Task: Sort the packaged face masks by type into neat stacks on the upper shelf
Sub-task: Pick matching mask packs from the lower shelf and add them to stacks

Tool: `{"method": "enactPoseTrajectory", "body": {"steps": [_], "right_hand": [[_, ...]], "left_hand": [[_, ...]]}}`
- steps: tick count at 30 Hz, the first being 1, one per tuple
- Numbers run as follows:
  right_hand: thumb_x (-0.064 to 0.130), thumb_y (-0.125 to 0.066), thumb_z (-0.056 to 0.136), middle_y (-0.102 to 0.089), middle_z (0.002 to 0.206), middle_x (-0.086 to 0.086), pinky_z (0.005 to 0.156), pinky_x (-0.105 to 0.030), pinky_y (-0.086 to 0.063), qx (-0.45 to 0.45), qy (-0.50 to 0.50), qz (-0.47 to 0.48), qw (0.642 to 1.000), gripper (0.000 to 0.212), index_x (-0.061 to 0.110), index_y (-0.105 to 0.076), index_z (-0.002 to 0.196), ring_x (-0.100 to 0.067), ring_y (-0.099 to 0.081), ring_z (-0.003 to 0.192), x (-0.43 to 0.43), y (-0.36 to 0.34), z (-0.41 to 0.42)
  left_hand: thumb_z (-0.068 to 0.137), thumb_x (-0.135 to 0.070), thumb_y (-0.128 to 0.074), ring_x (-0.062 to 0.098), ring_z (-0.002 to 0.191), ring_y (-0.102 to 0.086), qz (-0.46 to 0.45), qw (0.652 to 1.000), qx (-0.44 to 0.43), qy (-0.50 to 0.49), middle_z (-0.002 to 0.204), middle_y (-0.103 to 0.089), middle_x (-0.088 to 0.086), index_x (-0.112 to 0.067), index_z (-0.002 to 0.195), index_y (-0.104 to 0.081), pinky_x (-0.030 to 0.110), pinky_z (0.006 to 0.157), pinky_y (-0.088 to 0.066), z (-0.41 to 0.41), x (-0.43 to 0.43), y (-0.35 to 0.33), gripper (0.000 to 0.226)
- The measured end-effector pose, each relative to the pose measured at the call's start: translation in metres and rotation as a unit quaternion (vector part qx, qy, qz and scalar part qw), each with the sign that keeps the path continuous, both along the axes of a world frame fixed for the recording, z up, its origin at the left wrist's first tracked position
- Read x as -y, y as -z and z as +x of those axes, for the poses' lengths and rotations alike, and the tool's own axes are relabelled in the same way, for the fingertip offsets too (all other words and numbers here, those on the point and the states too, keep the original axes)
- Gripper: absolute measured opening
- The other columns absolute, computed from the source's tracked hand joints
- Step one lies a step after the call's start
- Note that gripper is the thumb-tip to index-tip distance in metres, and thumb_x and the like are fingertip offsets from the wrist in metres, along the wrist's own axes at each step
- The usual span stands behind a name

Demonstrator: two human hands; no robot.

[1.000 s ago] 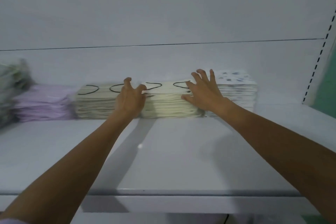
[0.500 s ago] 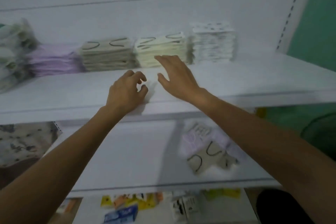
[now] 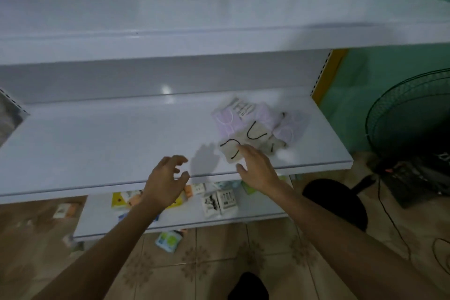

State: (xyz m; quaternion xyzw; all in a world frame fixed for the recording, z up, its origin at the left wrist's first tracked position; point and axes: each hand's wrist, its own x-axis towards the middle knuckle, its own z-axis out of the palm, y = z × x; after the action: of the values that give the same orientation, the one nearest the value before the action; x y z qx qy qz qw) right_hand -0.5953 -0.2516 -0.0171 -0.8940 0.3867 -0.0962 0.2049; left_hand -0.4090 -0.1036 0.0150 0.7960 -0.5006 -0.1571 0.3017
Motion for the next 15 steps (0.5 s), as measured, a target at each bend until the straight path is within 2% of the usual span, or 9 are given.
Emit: {"method": "enactPoseTrajectory", "body": {"steps": [3,5,7,9,11,12,14,15], "right_hand": [[0.032,-0.048,0.095,-0.022,0.155,-0.01,0.113,-0.043,-0.025,-0.084,0.096,0.086,0.988,0.062,0.014,-0.022,0.148,-0.03,-0.025,0.139,0.039,0.035,-0.015],[0.033,-0.048,0.094,-0.021,0.155,-0.011,0.112,-0.046,-0.025,-0.097,0.129,0.105,0.981,0.064,0.013,-0.02,0.148,-0.031,-0.023,0.14,0.066,0.05,-0.021],[0.027,-0.049,0.094,-0.023,0.153,-0.013,0.111,-0.045,-0.028,-0.088,0.132,0.113,0.981,0.062,0.011,-0.022,0.148,-0.031,-0.025,0.139,0.093,0.061,-0.023],[0.02,-0.052,0.092,-0.028,0.15,-0.015,0.109,-0.042,-0.032,-0.065,0.122,0.135,0.981,0.061,0.008,-0.026,0.146,-0.03,-0.03,0.137,0.115,0.067,-0.024],[0.016,-0.061,0.087,-0.037,0.143,-0.016,0.105,-0.04,-0.037,-0.038,0.119,0.152,0.98,0.06,0.003,-0.035,0.14,-0.032,-0.037,0.131,0.128,0.071,-0.026],[0.018,-0.066,0.084,-0.041,0.139,-0.016,0.102,-0.04,-0.038,-0.029,0.124,0.148,0.981,0.061,0.002,-0.039,0.136,-0.032,-0.04,0.128,0.133,0.073,-0.027],[0.028,-0.072,0.08,-0.046,0.134,-0.014,0.098,-0.039,-0.039,-0.056,0.134,0.116,0.983,0.065,0.002,-0.043,0.131,-0.031,-0.042,0.124,0.141,0.075,-0.029],[0.036,-0.072,0.079,-0.048,0.132,-0.012,0.096,-0.038,-0.039,-0.092,0.134,0.082,0.983,0.065,0.004,-0.045,0.129,-0.031,-0.043,0.122,0.143,0.076,-0.03]], "left_hand": [[0.087,-0.009,-0.061,0.021,0.086,-0.059,0.07,0.991,-0.104,-0.054,0.107,-0.06,0.009,-0.011,0.112,-0.06,0.03,0.081,-0.048,0.005,0.021,0.026,0.025],[0.089,-0.012,-0.059,0.024,0.089,-0.06,0.089,0.966,-0.199,-0.14,0.104,-0.062,0.008,-0.01,0.111,-0.061,0.032,0.085,-0.047,0.008,0.04,0.042,0.022],[0.091,-0.011,-0.057,0.028,0.089,-0.059,0.053,0.91,-0.349,-0.217,0.098,-0.061,0.013,-0.003,0.113,-0.058,0.037,0.085,-0.049,0.006,0.061,0.056,0.023],[0.092,-0.008,-0.055,0.023,0.079,-0.057,0.028,0.842,-0.463,-0.275,0.086,-0.058,0.012,0.0,0.103,-0.056,0.032,0.074,-0.048,-0.001,0.083,0.065,0.013],[0.091,-0.009,-0.057,0.021,0.073,-0.055,0.039,0.821,-0.476,-0.312,0.078,-0.055,0.01,-0.001,0.093,-0.056,0.031,0.071,-0.048,-0.01,0.102,0.078,0.008],[0.089,-0.013,-0.06,0.026,0.077,-0.057,0.051,0.825,-0.462,-0.321,0.078,-0.056,0.011,0.001,0.094,-0.057,0.036,0.077,-0.05,-0.013,0.111,0.085,0.015],[0.082,-0.025,-0.069,0.037,0.096,-0.061,0.058,0.836,-0.434,-0.33,0.093,-0.062,0.017,0.006,0.106,-0.058,0.045,0.093,-0.049,-0.018,0.131,0.098,0.041],[0.078,-0.029,-0.072,0.038,0.105,-0.059,0.064,0.841,-0.421,-0.332,0.105,-0.062,0.019,0.005,0.114,-0.054,0.045,0.097,-0.047,-0.022,0.14,0.102,0.053]]}}
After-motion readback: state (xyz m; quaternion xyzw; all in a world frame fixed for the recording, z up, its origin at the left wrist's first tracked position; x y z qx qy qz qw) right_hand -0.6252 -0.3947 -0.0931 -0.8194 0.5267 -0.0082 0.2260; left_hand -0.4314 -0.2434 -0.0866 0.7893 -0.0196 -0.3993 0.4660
